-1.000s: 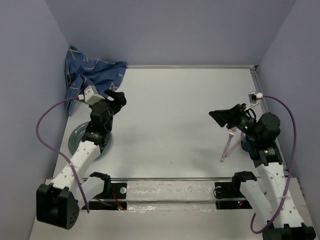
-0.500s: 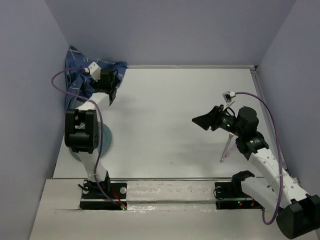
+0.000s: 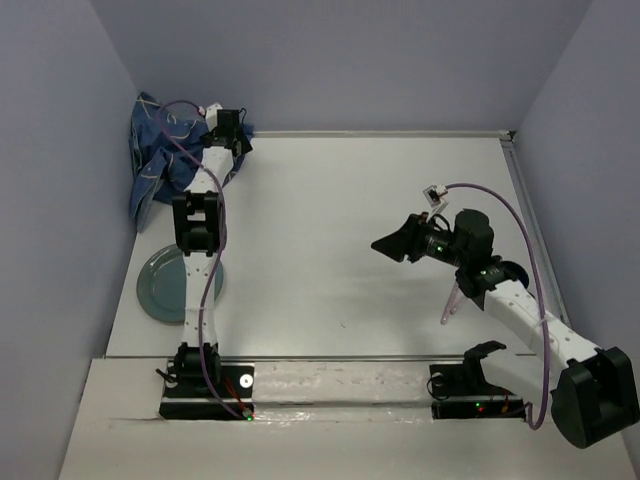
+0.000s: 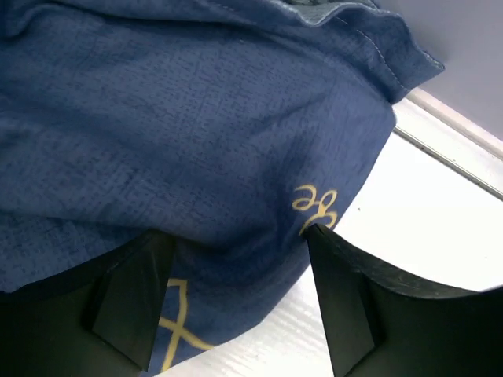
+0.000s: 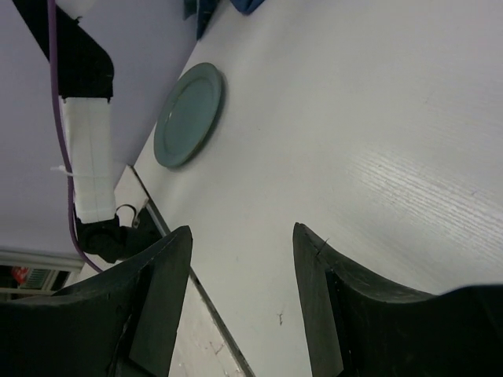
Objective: Set the dinner table for one person
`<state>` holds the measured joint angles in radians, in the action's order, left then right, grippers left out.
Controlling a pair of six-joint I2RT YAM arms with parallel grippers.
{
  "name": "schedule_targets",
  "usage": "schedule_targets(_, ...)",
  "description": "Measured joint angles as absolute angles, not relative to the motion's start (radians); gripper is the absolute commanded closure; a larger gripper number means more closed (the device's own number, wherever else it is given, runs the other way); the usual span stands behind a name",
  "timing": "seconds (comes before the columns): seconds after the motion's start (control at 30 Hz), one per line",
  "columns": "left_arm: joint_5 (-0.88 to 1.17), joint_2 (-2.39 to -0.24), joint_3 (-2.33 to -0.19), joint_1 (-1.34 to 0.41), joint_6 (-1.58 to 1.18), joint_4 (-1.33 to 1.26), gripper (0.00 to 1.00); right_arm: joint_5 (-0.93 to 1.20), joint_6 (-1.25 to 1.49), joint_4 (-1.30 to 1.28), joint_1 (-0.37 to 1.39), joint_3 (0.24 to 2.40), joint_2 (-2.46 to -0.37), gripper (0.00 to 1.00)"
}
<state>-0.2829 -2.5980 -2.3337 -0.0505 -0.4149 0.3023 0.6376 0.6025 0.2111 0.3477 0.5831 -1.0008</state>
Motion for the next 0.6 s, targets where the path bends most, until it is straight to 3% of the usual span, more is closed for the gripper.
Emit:
schedule_targets(0.07, -0.273, -2.663, -2.455, -0.051, -0.408, 0.386, 0.58, 0.638, 0.603, 0.216, 0.355, 0.580, -1.008, 0.40)
schedule_targets(0.3, -0.226, -2.698, -2.538, -0.044, -0.400, 0.514, 1.00, 0.632, 0.603, 0.247, 0.355, 0.580, -1.004, 0.40)
schedule_targets(0.6, -0.192, -2.696, -2.566, -0.094, -0.325, 0.570, 1.00, 0.535, 0.608, 0.229, 0.355, 0.593, -0.984, 0.34)
